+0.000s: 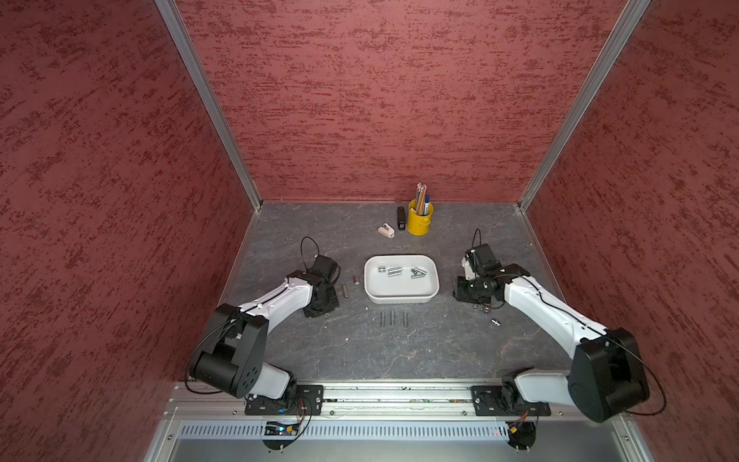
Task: Take out the socket from the storage box
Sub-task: Place the socket head at the center of the board.
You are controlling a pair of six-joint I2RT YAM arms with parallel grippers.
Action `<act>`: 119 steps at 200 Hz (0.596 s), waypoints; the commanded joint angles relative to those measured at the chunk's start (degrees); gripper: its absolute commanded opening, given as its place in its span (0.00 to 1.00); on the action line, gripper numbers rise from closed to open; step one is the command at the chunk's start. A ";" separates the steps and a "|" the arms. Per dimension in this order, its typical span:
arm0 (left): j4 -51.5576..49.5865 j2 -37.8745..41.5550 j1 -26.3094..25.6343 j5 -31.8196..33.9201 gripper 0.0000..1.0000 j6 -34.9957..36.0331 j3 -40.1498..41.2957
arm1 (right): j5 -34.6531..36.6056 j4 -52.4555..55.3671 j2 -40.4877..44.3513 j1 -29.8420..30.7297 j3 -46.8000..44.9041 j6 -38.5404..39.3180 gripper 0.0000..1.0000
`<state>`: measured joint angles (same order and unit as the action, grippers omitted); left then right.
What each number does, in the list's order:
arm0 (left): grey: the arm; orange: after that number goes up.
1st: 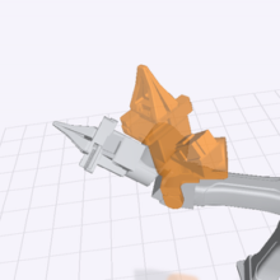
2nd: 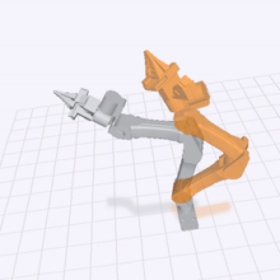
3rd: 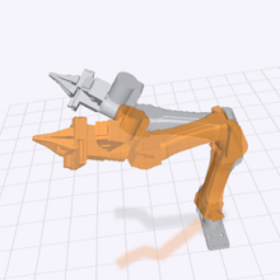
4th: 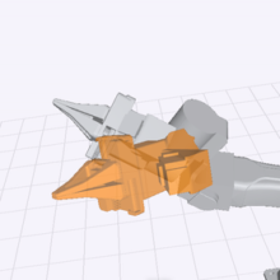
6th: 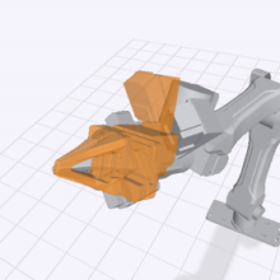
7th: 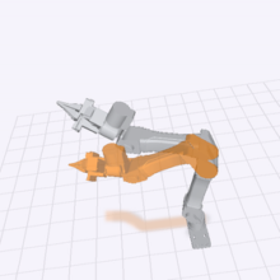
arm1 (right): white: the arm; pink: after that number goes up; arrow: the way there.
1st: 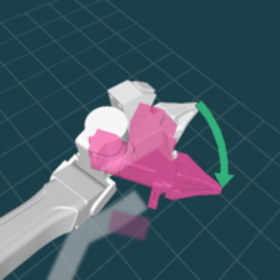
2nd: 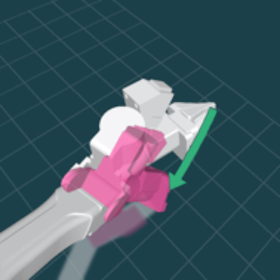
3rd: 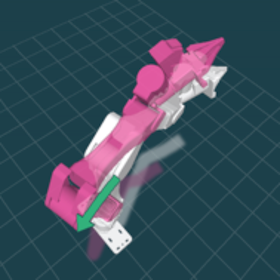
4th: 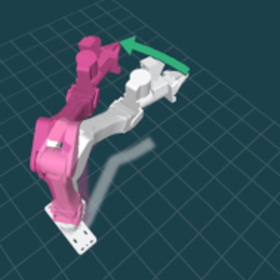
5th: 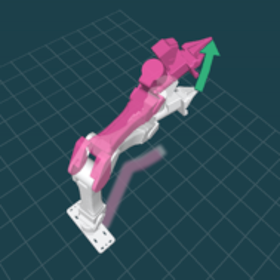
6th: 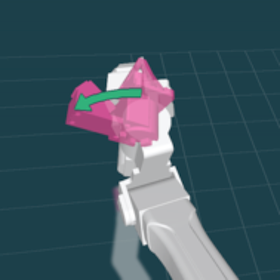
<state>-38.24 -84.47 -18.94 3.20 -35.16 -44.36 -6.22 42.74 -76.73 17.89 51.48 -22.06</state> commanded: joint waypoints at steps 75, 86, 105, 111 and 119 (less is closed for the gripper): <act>2.73 -1.10 0.45 -0.68 0.35 -0.19 0.57 | -0.37 -0.21 -0.77 -0.18 0.89 0.18 0.35; 2.63 -0.85 0.39 -0.62 0.36 -0.26 0.69 | -0.30 -0.11 -0.58 -0.18 0.90 0.18 0.35; 2.72 -0.02 0.48 -0.76 0.38 -0.19 0.97 | -0.28 0.52 -0.38 -0.14 1.43 0.35 0.35; 2.73 0.37 0.42 -0.93 0.39 0.03 1.01 | -0.35 0.74 -0.26 -0.14 1.72 0.36 0.35; 2.91 1.19 0.47 -1.42 0.40 0.70 1.18 | -0.50 1.07 -0.19 -0.18 2.21 0.49 0.35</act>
<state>-36.07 -85.43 -18.90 2.72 -35.29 -44.05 -6.26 43.03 -77.32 17.89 51.57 -22.06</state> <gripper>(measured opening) 0.386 0.350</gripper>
